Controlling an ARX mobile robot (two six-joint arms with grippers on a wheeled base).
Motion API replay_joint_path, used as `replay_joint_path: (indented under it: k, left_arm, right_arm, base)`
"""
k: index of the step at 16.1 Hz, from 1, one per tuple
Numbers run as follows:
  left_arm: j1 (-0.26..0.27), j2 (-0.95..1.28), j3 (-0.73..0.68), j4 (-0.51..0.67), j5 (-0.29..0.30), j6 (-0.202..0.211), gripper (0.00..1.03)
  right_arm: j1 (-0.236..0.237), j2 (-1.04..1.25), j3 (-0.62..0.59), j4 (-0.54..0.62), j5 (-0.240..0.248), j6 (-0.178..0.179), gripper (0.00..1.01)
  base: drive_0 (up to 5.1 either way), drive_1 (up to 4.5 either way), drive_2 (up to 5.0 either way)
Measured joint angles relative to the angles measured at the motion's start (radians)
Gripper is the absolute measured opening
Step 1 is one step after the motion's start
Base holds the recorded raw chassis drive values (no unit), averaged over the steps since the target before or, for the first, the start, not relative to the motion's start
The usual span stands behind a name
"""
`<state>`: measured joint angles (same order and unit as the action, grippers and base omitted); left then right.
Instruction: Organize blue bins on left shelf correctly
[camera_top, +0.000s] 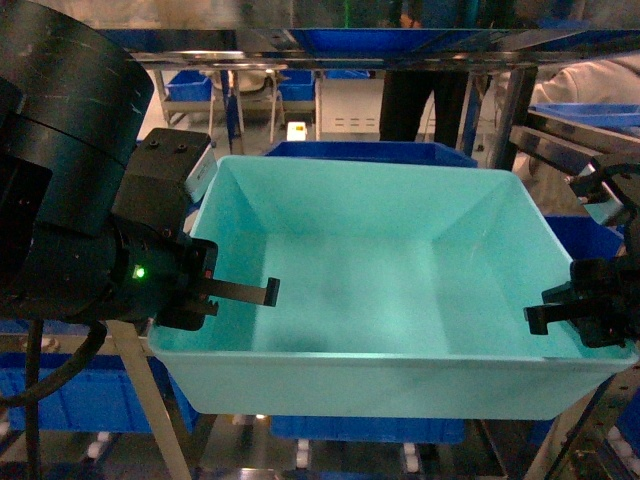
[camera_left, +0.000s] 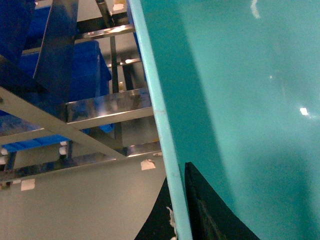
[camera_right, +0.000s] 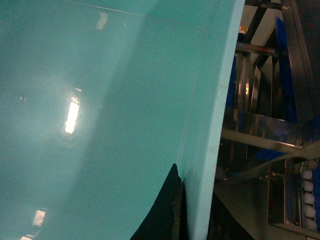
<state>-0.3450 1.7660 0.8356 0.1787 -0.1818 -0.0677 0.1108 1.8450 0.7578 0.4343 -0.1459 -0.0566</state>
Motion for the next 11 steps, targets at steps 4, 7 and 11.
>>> replay_joint_path:
  k: [4,7,11]
  left_arm:
    - [0.002,-0.001,0.000,0.001,-0.002,0.005,0.02]
    - [0.002,-0.002,0.000,0.001,-0.002,0.005,0.02]
    - [0.002,-0.003,0.000,0.001,-0.002,0.006,0.02]
  right_arm:
    - [0.000,-0.001,0.004,0.000,0.000,-0.005,0.02]
    - [0.000,-0.001,0.004,-0.001,0.000,-0.007,0.02]
    - [0.000,-0.002,0.004,-0.001,0.000,-0.007,0.02]
  base:
    - [0.0,0.00,0.0]
    - [0.0,0.00,0.0]
    - [0.0,3.16,-3.2]
